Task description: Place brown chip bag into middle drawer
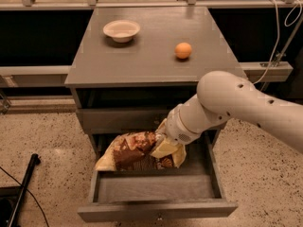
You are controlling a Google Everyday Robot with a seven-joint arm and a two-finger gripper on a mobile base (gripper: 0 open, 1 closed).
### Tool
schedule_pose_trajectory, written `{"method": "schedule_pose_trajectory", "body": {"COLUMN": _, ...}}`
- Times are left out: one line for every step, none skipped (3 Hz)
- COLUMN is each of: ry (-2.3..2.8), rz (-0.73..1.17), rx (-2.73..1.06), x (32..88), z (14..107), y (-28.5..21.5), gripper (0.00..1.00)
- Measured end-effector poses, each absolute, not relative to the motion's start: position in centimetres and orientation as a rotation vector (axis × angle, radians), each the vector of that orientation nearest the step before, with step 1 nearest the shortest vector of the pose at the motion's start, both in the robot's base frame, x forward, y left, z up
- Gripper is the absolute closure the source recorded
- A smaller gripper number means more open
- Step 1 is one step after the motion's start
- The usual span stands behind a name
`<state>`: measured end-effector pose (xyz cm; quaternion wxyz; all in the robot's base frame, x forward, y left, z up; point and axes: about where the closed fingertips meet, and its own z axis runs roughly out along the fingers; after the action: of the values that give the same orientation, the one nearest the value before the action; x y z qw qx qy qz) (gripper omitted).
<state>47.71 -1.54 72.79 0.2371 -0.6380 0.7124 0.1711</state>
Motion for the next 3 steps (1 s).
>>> {"method": "schedule_pose_trajectory", "body": {"ry": 1.919, "rz": 0.488, "rx": -1.766, "x": 47.7, "z": 72.3, "y": -0.9, "gripper": 1.0}}
{"method": "schedule_pose_trajectory", "body": {"ry": 1.855, "rz": 0.487, "rx": -1.738, "x": 49.4, "z": 66.4, "y": -2.8, "gripper": 1.0}}
{"method": "schedule_pose_trajectory", "body": {"ry": 1.82, "rz": 0.434, "rx": -1.697, "x": 50.8, "z": 62.0, "y": -4.5, "gripper": 1.0}}
